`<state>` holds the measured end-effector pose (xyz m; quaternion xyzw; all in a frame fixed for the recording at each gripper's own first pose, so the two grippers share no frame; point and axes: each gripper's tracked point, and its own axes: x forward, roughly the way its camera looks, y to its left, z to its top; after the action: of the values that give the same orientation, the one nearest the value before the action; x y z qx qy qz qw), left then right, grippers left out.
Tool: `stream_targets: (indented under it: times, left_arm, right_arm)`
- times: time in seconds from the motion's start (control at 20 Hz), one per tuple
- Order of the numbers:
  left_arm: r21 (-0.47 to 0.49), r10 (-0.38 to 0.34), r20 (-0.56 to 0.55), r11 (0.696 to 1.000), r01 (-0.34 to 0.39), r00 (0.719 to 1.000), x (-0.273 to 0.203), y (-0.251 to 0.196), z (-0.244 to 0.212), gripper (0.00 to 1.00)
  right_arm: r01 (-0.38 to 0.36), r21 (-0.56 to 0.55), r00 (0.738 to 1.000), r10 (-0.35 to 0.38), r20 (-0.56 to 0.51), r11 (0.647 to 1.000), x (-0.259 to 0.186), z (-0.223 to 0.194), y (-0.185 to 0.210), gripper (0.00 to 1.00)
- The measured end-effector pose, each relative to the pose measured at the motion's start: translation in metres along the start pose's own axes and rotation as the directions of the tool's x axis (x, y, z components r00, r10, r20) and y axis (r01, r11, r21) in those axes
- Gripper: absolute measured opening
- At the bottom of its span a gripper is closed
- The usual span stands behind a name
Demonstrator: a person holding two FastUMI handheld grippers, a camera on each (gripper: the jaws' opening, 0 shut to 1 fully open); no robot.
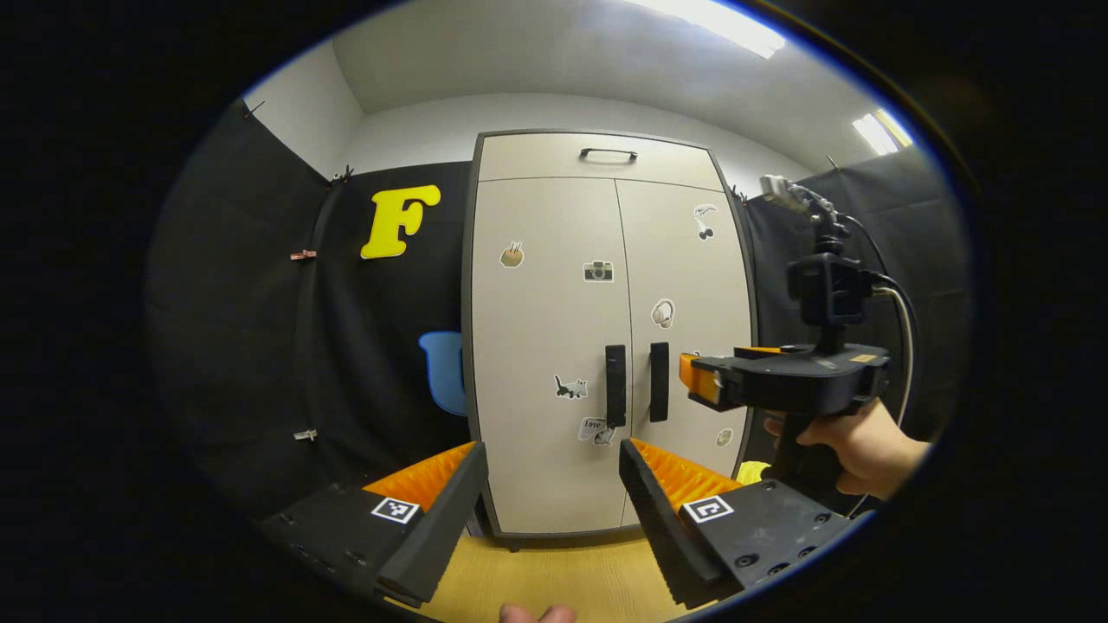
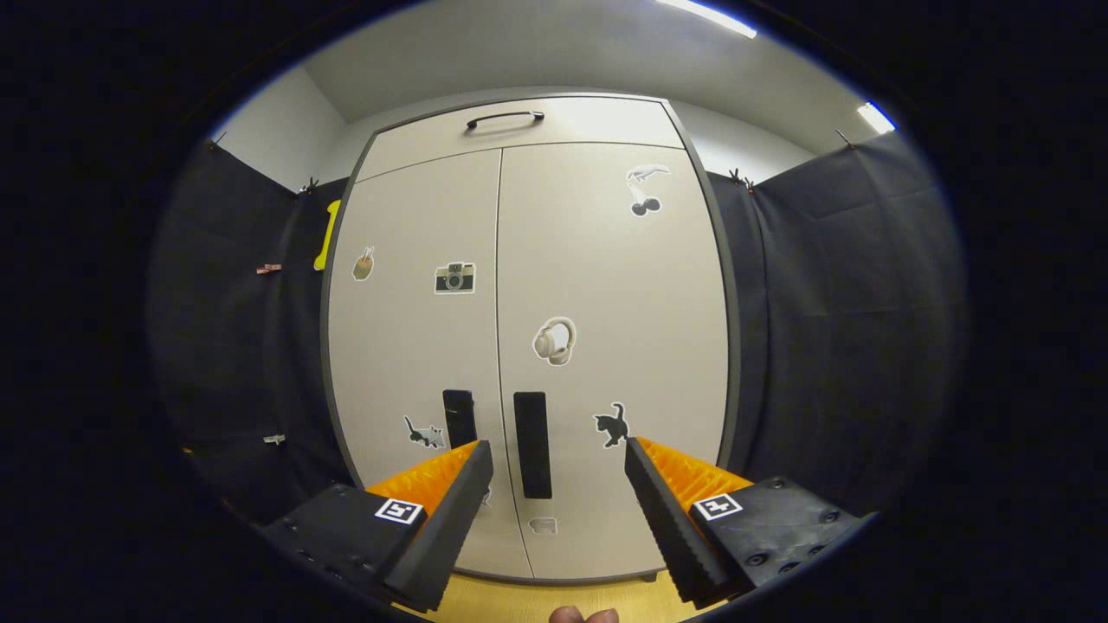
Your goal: Open the right door of the double-door shoe cabinet with the right hand, and open the left door with the left hand.
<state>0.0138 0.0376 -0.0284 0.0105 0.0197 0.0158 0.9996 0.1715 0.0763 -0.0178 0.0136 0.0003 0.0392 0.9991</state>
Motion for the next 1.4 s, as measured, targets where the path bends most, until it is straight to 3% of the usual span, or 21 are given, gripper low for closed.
stream_targets:
  times: [0.65,0.8,0.9,0.95,1.1,1.15,1.25,1.35,1.4]
  left_arm:
    - [-0.034,0.023,-0.018,0.999,-0.023,1.000,0.000,0.021,-0.013,0.95]
    - [-0.042,0.030,-0.033,0.999,-0.031,0.999,0.004,0.025,-0.019,0.95]
    - [-0.041,0.035,-0.037,0.998,-0.037,0.999,0.003,0.028,-0.021,0.95]
    - [-0.042,0.037,-0.039,0.998,-0.039,0.999,0.003,0.029,-0.023,0.95]
    - [-0.051,0.038,-0.047,0.998,-0.040,0.998,0.005,0.030,-0.025,0.95]
    - [-0.051,0.040,-0.045,0.998,-0.042,0.998,0.004,0.030,-0.025,0.95]
    - [-0.052,0.044,-0.043,0.998,-0.047,0.998,0.002,0.030,-0.024,0.95]
    - [-0.057,0.048,-0.042,0.997,-0.050,0.998,0.000,0.030,-0.022,0.95]
    - [-0.058,0.048,-0.042,0.997,-0.051,0.998,-0.002,0.029,-0.022,0.95]
  right_arm:
    - [0.015,-0.033,0.992,-0.019,-0.123,0.999,0.090,-0.061,0.015,0.96]
    - [0.052,-0.019,0.989,-0.054,-0.139,0.998,0.102,-0.068,0.010,0.85]
    - [0.065,0.004,0.988,-0.064,-0.141,0.998,0.107,-0.068,0.008,0.71]
    - [0.060,0.014,0.988,-0.057,-0.145,0.998,0.101,-0.068,0.011,0.59]
    - [0.059,-0.006,0.987,-0.059,-0.147,0.998,0.106,-0.069,0.016,0.48]
    - [0.060,-0.021,0.988,-0.062,-0.139,0.998,0.105,-0.068,0.016,0.36]
    - [0.057,-0.023,0.987,-0.059,-0.151,0.998,0.107,-0.070,0.016,0.36]
    - [0.047,-0.013,0.985,-0.048,-0.165,0.999,0.105,-0.069,0.016,0.24]
    - [0.045,-0.007,0.984,-0.046,-0.170,0.999,0.106,-0.069,0.016,0.24]
